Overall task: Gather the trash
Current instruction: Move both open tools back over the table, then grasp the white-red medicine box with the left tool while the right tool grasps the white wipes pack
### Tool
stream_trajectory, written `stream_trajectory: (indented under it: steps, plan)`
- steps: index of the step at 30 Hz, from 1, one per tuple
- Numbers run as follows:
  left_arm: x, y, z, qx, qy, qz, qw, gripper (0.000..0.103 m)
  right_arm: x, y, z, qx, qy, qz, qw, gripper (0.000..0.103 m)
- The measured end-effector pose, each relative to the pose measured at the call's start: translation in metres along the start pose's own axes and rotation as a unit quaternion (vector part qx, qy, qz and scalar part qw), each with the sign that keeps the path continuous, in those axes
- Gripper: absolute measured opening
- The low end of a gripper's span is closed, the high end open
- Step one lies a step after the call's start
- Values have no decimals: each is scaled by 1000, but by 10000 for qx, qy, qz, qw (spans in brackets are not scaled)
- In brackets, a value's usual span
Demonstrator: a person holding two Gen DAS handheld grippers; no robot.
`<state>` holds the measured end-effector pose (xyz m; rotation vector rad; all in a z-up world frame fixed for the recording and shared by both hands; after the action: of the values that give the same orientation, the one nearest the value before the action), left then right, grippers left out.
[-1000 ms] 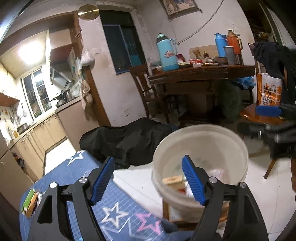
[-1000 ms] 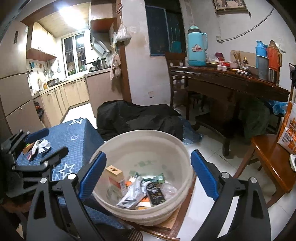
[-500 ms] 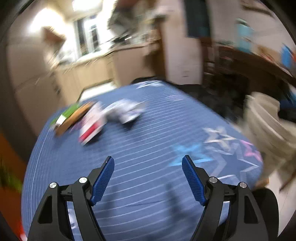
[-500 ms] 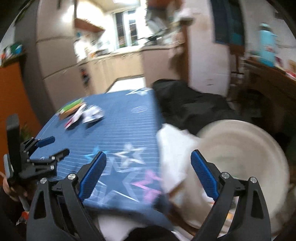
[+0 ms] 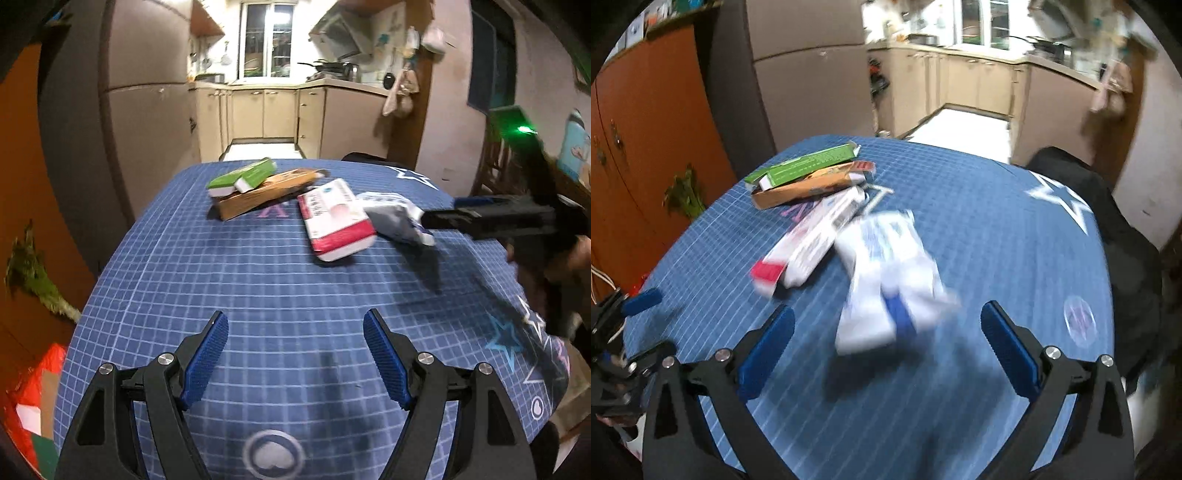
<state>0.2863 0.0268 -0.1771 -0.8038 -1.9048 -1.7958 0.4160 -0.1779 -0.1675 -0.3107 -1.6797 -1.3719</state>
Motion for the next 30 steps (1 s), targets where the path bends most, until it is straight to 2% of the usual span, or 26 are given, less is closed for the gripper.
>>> stream_trajectory:
  steps: [2,5,6,7,8,10,15,17,20,23,26,28,29,30]
  plan:
    - [-4,1,6,120,-12,34,9999,76,-26,13,-6,95,-25,322,9994,97]
    - [-9,4,12,241,-3,75,9997,76,-55,7,-11,186,-234,815,9962,96]
    - [-10,5,13,259,-10,79,9996,76,-54,2,-12,130,-145,773,9968,92]
    - [-10,7,12,265,-29,73,9996,76,-48,-1,-10,178,-135,619,9978,77]
    - [-11,8,11,259,-48,64,9996,76,-39,-8,-9,112,-166,558,9982,70]
    - [-14,15,7,218,-95,38,9997,77,-23,-23,-9,-44,-289,477,9984,61]
    - [-27,47,-15,36,-300,-131,9995,83,31,-87,-2,-878,-467,145,9949,54]
    - [-39,61,-26,27,-587,-94,9982,84,53,-112,3,-1177,-704,54,9905,51]
    - [-61,73,-41,-43,-849,8,9964,89,79,-142,5,-1735,-740,-62,9820,51]
    - [-94,79,-56,-139,-659,207,9975,89,90,-155,13,-1727,-1137,-78,9784,51]
    - [-125,77,-60,-138,-387,445,9982,89,89,-159,17,-1717,-1273,-168,9767,59]
    - [-141,75,-60,-61,-549,835,9950,84,90,-160,14,-1769,-1186,-249,9767,67]
    - [-140,77,-57,5,-553,769,9955,78,90,-156,13,-1765,-1144,-274,9773,70]
    - [-141,77,-54,65,-478,763,9959,69,95,-156,13,-1710,-1151,-359,9779,77]
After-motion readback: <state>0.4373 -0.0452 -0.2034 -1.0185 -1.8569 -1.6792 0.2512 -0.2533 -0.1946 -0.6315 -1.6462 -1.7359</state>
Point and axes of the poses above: each gripper's, at about its wrist camera, not at the fingertips, and x roughly against the way its jaws point, z to its left, y to its top, the point moved 3 cm from there along -x, roughly the way its jaws point, and after that the axes turned 3 degrees about x, right-handed, at the moved point
